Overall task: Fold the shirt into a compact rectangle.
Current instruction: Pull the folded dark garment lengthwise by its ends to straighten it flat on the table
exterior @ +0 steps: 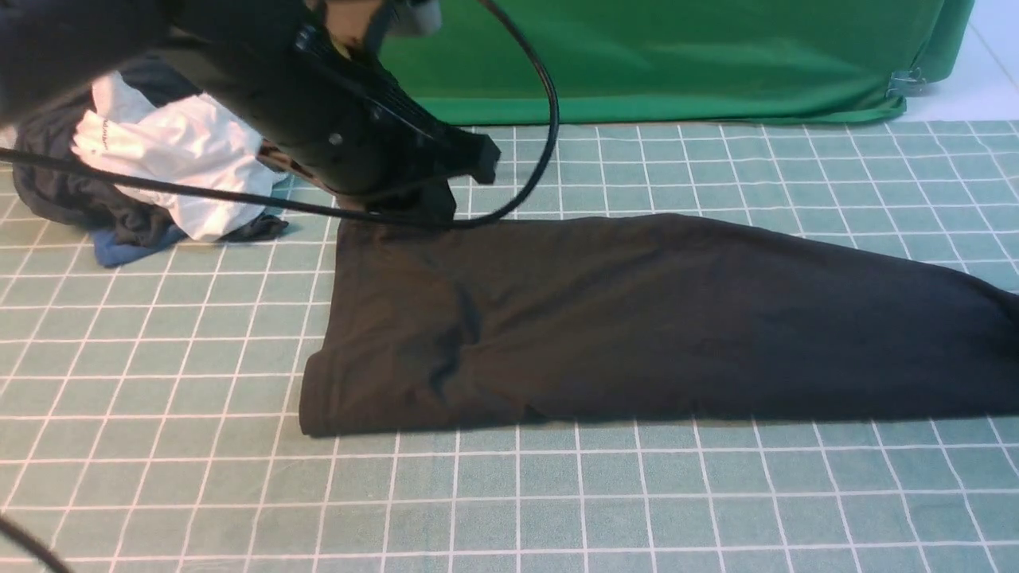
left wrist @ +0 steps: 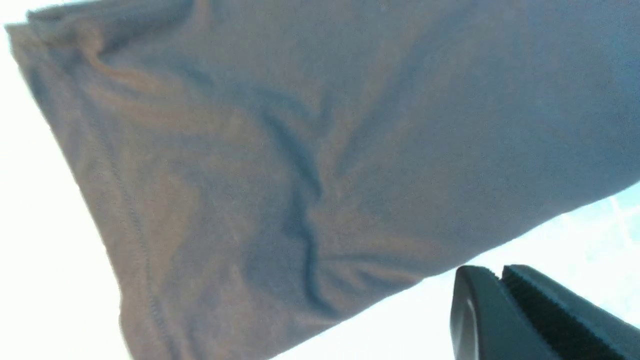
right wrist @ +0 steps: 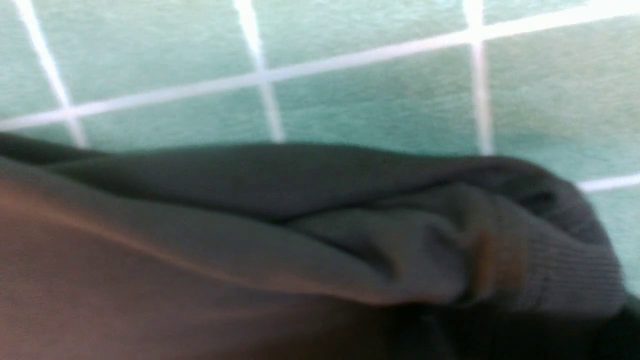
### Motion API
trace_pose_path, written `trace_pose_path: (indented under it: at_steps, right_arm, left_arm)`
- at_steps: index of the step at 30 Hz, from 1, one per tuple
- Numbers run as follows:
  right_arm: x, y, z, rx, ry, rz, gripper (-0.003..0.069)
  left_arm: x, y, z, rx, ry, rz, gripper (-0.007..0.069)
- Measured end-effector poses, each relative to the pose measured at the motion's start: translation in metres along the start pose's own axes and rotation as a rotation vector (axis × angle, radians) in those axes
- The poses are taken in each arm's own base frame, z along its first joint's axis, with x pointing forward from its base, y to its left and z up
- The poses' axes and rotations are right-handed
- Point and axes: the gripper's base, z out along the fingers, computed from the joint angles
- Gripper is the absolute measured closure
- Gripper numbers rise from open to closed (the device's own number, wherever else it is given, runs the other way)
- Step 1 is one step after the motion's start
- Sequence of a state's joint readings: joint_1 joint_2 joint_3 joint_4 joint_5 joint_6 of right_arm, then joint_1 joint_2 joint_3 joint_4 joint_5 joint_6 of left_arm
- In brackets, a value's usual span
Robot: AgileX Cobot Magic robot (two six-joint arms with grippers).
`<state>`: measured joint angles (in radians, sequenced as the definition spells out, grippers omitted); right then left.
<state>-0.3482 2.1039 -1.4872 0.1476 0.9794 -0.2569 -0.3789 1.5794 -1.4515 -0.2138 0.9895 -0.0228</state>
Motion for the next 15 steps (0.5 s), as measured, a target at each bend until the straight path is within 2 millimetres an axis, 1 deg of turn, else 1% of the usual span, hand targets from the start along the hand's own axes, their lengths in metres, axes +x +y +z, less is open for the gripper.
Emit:
trace_pose_path:
  at_steps: [1,2,3,4,6,10,13,15]
  right_arm:
    - [-0.001,0.000,-0.001,-0.002,-0.003,-0.011,0.0483]
    - [-0.002,0.000,-0.002,-0.003,-0.003,-0.016,0.0544]
    - [-0.003,0.000,-0.003,-0.004,-0.002,-0.019,0.0580]
    - [-0.004,0.000,-0.005,-0.002,-0.008,-0.020,0.0596]
    - [-0.008,-0.002,-0.011,0.001,-0.017,-0.017,0.0603]
    - [-0.017,-0.008,-0.037,0.034,-0.046,0.015,0.0605]
    - [-0.023,-0.008,-0.064,0.059,-0.086,0.045,0.0605]
    - [-0.024,-0.004,-0.079,0.061,-0.100,0.047,0.0605]
  left_arm:
    - [0.001,-0.001,-0.006,0.002,-0.010,0.003,0.0612]
    - [0.002,-0.002,-0.013,0.002,-0.021,0.007,0.0612]
    - [0.003,-0.003,-0.021,0.002,-0.032,0.012,0.0612]
    - [0.004,-0.004,-0.028,0.001,-0.044,0.017,0.0612]
    - [0.008,-0.005,-0.041,-0.010,-0.061,0.030,0.0612]
    - [0.013,-0.003,-0.061,-0.059,-0.085,0.038,0.0612]
    - [0.018,0.000,-0.075,-0.105,-0.102,0.038,0.0612]
    - [0.020,0.000,-0.082,-0.120,-0.119,0.036,0.0612]
